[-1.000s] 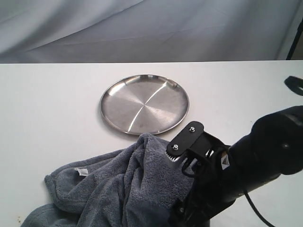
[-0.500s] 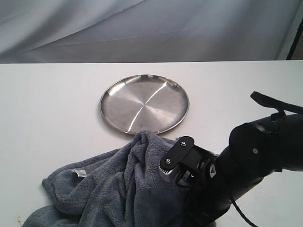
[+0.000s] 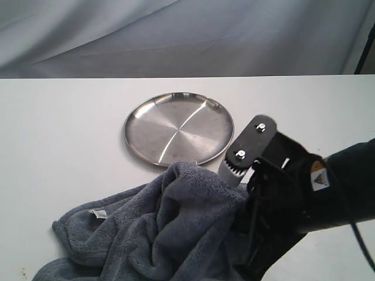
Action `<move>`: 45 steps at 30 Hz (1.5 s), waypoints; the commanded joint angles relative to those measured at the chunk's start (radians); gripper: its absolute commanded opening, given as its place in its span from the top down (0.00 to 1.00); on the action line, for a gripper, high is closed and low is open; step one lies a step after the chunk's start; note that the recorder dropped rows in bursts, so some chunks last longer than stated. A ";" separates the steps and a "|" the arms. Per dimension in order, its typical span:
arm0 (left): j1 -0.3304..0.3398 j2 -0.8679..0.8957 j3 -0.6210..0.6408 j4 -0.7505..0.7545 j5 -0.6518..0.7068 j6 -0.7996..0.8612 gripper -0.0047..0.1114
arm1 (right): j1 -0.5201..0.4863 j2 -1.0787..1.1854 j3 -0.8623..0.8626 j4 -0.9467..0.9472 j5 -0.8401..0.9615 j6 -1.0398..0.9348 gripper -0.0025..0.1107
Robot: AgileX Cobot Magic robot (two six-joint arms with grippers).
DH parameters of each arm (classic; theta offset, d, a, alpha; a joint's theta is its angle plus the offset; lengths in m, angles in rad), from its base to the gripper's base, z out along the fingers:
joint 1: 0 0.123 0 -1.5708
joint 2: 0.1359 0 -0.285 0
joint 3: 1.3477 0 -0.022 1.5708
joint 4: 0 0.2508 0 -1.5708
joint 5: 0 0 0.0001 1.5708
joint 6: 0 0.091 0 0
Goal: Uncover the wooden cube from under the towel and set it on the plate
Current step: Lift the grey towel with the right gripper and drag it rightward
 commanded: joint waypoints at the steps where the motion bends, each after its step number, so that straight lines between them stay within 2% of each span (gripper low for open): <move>1: 0.002 -0.002 -0.005 -0.001 -0.011 -0.004 0.96 | -0.005 -0.137 -0.030 -0.025 -0.004 -0.013 0.98; 6: 0.002 -0.002 -0.005 -0.001 -0.011 -0.004 0.96 | -0.005 -0.229 -0.124 -0.020 0.006 -0.013 0.98; 13: 0.002 -0.002 -0.005 -0.001 -0.011 -0.004 0.96 | -0.005 -0.248 -0.241 -0.020 0.006 -0.013 0.98; 23: 0.002 -0.002 -0.005 -0.001 -0.011 -0.004 0.96 | -0.005 -0.248 -0.259 -0.025 -0.019 -0.013 0.98; 31: 0.002 -0.002 -0.005 -0.001 -0.011 -0.004 0.96 | -0.005 -0.248 -0.259 -0.033 -0.175 -0.013 0.98; 45: 0.002 -0.002 -0.005 -0.001 -0.011 -0.004 0.96 | -0.009 -0.248 -0.259 -0.298 -0.411 -0.004 0.98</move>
